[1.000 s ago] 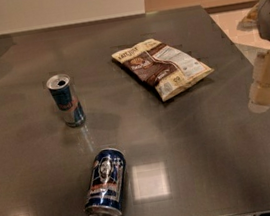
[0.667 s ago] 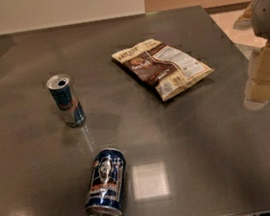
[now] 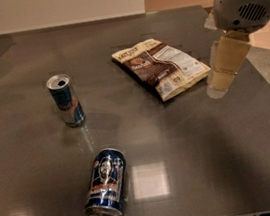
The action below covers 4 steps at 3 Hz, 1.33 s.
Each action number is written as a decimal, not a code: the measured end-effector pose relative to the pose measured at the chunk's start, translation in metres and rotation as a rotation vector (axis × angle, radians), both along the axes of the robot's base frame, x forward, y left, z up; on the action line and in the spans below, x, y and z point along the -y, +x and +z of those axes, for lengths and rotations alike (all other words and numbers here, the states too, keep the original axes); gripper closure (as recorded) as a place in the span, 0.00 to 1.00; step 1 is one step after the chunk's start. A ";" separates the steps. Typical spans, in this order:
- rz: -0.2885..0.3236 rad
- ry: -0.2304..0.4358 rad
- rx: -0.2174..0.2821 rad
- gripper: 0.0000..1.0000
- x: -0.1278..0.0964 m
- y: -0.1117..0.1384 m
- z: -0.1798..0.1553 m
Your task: Place pepsi can upright
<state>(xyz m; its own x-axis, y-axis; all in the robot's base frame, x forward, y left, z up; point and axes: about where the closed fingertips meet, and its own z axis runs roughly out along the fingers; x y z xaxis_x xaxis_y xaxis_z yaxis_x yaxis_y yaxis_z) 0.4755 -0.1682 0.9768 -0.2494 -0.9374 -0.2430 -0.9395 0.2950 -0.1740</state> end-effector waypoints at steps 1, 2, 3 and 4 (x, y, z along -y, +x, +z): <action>-0.018 0.054 -0.032 0.00 -0.038 0.014 -0.007; -0.085 0.096 -0.064 0.00 -0.070 0.019 -0.019; -0.187 0.118 -0.075 0.00 -0.092 0.018 -0.029; -0.300 0.117 -0.052 0.00 -0.107 0.014 -0.035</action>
Offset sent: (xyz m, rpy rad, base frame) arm 0.0226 0.1072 -0.0365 0.1461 0.1302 -0.1972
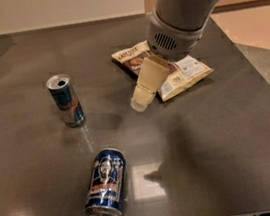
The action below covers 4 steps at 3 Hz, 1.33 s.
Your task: Place pepsi can upright
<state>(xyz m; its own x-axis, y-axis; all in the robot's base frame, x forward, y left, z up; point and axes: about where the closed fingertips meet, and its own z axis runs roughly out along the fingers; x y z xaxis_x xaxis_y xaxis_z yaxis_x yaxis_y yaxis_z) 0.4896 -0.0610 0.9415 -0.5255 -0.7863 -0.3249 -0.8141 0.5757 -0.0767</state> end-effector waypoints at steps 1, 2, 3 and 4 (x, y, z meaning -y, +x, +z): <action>-0.107 -0.035 0.037 0.00 -0.012 -0.006 -0.004; -0.186 -0.096 0.099 0.00 -0.024 -0.012 -0.007; -0.209 -0.105 0.125 0.00 -0.026 -0.014 -0.002; -0.193 -0.095 0.121 0.00 -0.026 -0.015 0.001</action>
Offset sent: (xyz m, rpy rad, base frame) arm -0.0165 0.0311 -0.0097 -0.1528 -0.1489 -0.2527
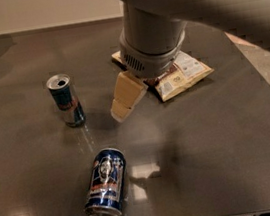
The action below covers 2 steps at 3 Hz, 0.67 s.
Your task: Place pepsi can upright
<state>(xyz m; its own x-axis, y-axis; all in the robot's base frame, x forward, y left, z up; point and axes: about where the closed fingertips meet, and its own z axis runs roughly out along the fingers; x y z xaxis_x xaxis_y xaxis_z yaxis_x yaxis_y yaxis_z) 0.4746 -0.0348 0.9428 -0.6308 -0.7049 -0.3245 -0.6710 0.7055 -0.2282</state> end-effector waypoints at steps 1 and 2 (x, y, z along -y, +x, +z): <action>-0.007 -0.028 -0.087 0.00 -0.018 -0.005 -0.012; -0.071 -0.040 -0.202 0.00 -0.040 -0.014 -0.030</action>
Offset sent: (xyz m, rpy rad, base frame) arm -0.0256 0.0676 -0.0531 -0.0612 0.3656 -0.1627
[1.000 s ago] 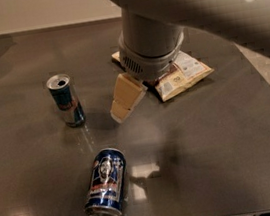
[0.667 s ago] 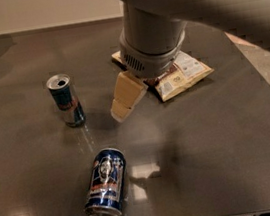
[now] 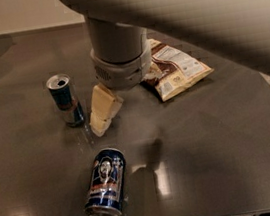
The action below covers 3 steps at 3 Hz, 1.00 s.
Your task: Place pepsi can upright
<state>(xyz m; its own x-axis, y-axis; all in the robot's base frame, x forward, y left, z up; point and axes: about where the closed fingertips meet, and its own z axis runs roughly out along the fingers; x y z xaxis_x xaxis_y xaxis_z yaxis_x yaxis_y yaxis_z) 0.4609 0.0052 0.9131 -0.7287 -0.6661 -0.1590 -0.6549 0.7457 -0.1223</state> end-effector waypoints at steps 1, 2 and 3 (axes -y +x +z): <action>-0.086 -0.007 -0.067 0.00 -0.016 -0.008 -0.013; -0.203 0.001 -0.078 0.00 -0.025 -0.018 -0.018; -0.326 0.005 -0.042 0.00 -0.035 -0.035 -0.018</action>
Offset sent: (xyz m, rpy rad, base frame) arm -0.0371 0.0295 -0.0280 -0.0159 0.1164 -0.3795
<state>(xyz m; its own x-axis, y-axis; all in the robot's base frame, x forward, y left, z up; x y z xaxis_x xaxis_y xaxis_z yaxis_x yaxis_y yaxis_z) 0.4262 0.0404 0.8948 -0.9095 -0.3957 -0.1274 -0.3857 0.9176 -0.0963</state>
